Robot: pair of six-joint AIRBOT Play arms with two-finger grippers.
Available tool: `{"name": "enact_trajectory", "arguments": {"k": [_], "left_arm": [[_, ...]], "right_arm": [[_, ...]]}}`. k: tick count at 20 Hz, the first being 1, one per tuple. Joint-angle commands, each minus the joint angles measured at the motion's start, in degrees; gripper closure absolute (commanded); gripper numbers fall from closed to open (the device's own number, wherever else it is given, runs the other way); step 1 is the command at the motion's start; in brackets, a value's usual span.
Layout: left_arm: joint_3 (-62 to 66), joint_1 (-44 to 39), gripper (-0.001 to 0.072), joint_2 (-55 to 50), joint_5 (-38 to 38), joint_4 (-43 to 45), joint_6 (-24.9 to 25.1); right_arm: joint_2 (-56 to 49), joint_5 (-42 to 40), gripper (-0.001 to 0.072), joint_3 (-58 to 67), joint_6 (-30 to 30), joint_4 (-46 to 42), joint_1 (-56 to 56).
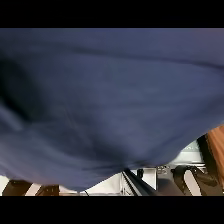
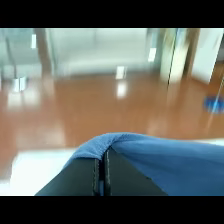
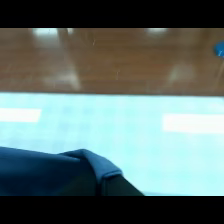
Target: Fold the shirts.
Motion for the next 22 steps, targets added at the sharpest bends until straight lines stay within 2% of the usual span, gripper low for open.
{"name": "enact_trajectory", "arguments": {"k": [1,3,7,11,13,15,17,20,22], "left_arm": [[-13.18,-1.40,0.0685,-1.16,-2.82,3.10,-3.08],[-23.04,-1.40,0.0684,-3.63,2.14,2.01,-4.09],[-37.11,-1.40,0.0684,-13.57,20.72,-3.43,-5.79],[-36.92,-1.40,0.0684,-32.33,37.53,-13.35,-5.68],[-33.09,-1.40,0.0684,-41.53,42.18,-15.93,-5.70],[-26.75,-1.40,0.0684,-50.10,42.99,-16.20,-5.70],[-18.97,-1.46,0.0684,-58.29,40.17,-16.46,-5.73],[-9.86,-1.44,0.0684,-66.51,35.08,-18.84,-5.73],[-6.93,-1.40,0.0682,-68.46,32.44,-20.59,-6.21]], "right_arm": [[0.28,-1.90,0.0692,-12.24,-1.51,4.76,-0.02],[-2.36,-4.66,0.0692,-19.30,-4.85,8.35,0.00],[-14.69,-14.84,0.0692,-28.89,-11.19,11.78,0.00],[-34.12,-26.14,0.0692,-28.89,-19.54,22.82,0.48],[-43.36,-32.65,0.0692,-27.21,-21.81,25.07,2.45],[-52.98,-36.61,0.0692,-20.63,-21.09,25.07,3.96],[-62.10,-36.70,0.0692,-10.88,-18.23,25.35,4.94],[-72.17,-33.42,0.0692,2.58,-13.11,25.29,5.22],[-75.47,-29.31,0.0692,7.19,-10.88,24.90,5.20]]}}
